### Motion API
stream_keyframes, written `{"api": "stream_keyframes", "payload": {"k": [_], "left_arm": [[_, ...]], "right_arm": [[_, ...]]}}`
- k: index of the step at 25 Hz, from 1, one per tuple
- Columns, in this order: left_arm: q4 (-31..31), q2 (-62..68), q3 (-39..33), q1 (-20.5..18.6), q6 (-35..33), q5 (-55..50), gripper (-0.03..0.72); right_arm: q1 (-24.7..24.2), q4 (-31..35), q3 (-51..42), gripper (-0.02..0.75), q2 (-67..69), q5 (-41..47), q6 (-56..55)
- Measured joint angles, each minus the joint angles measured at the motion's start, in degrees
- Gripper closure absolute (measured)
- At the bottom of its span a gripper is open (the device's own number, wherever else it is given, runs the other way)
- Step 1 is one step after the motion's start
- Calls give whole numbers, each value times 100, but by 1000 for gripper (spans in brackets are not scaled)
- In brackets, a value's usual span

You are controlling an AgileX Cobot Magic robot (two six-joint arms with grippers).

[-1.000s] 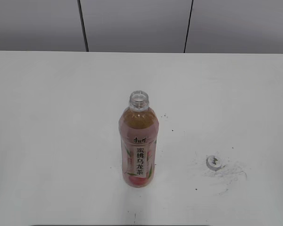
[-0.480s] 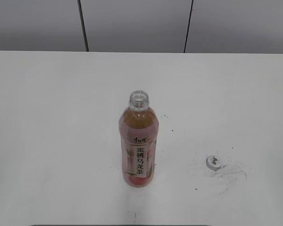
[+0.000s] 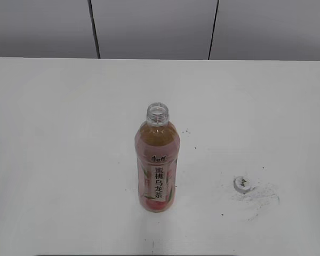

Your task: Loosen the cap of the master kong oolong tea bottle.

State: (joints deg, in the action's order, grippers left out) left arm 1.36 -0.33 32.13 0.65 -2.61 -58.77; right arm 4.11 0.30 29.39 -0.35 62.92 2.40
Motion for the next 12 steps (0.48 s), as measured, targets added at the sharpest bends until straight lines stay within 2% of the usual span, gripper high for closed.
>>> {"api": "stream_keyframes", "payload": {"k": [12], "left_arm": [[17, 0, 0, 0, 0, 0, 261]], "right_arm": [[0, -30, 0, 163, 0, -1, 0]]}}
